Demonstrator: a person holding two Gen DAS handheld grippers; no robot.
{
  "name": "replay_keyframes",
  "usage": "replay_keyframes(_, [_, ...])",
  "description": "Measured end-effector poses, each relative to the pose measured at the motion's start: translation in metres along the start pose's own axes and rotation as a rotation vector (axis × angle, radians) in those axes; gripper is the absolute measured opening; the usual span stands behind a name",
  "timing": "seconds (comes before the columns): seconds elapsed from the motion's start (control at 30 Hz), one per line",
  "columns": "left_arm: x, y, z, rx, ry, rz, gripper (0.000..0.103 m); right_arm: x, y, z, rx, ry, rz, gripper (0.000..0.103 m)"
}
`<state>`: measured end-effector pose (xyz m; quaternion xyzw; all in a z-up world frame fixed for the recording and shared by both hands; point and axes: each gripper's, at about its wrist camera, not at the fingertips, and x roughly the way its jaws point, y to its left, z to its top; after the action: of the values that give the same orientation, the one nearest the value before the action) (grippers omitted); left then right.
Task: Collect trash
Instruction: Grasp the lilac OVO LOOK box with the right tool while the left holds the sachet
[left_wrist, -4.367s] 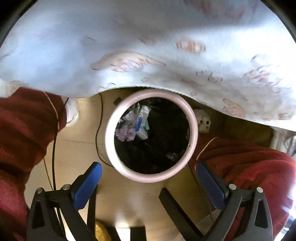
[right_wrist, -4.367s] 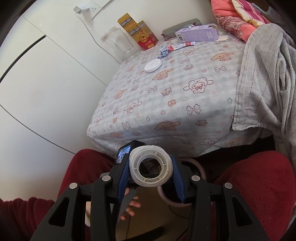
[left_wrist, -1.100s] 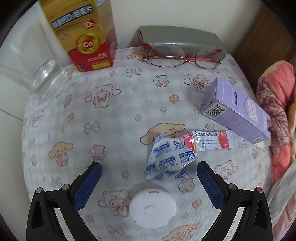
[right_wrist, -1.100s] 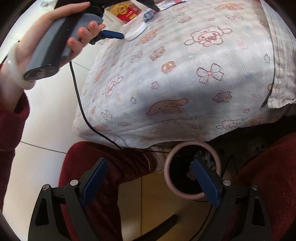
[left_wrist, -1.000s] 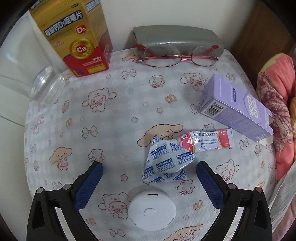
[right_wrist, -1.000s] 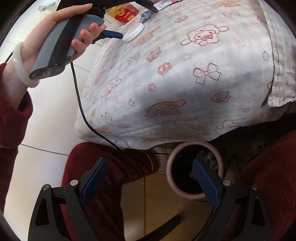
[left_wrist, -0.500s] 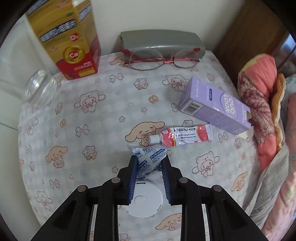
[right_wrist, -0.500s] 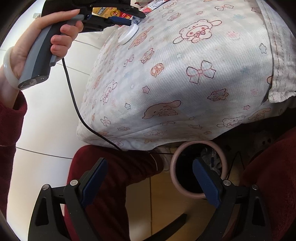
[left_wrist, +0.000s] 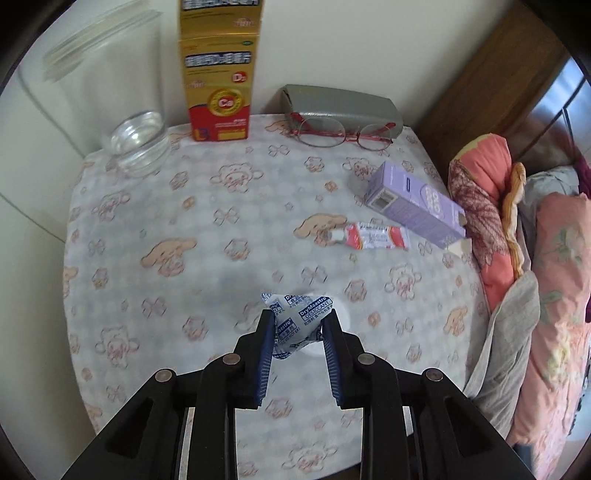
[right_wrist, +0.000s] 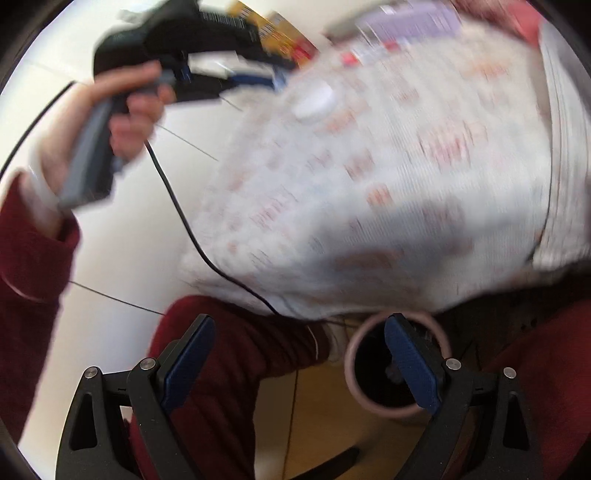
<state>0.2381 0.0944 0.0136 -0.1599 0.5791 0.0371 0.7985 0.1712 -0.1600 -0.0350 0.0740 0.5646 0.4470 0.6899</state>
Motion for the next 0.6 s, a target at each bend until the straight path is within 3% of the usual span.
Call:
replay_keyframes(0.2, [-0.003, 0.010, -0.027, -0.027, 0.000, -0.027, 0.027, -0.034, 0.014, 0.050, -0.161, -0.052, -0.107, 0.092])
replay_keyframes(0.33, [0.001, 0.015, -0.036, -0.044, 0.008, -0.045, 0.027, -0.052, 0.013, 0.111, -0.246, -0.094, -0.236, 0.098])
replay_keyframes(0.47, [-0.002, 0.018, -0.046, -0.051, 0.011, -0.060, 0.027, -0.046, 0.018, 0.181, -0.411, -0.076, -0.419, 0.098])
replay_keyframes(0.6, [-0.004, 0.018, -0.053, -0.057, 0.016, -0.084, 0.027, -0.023, 0.014, 0.227, -0.557, -0.029, -0.521, 0.098])
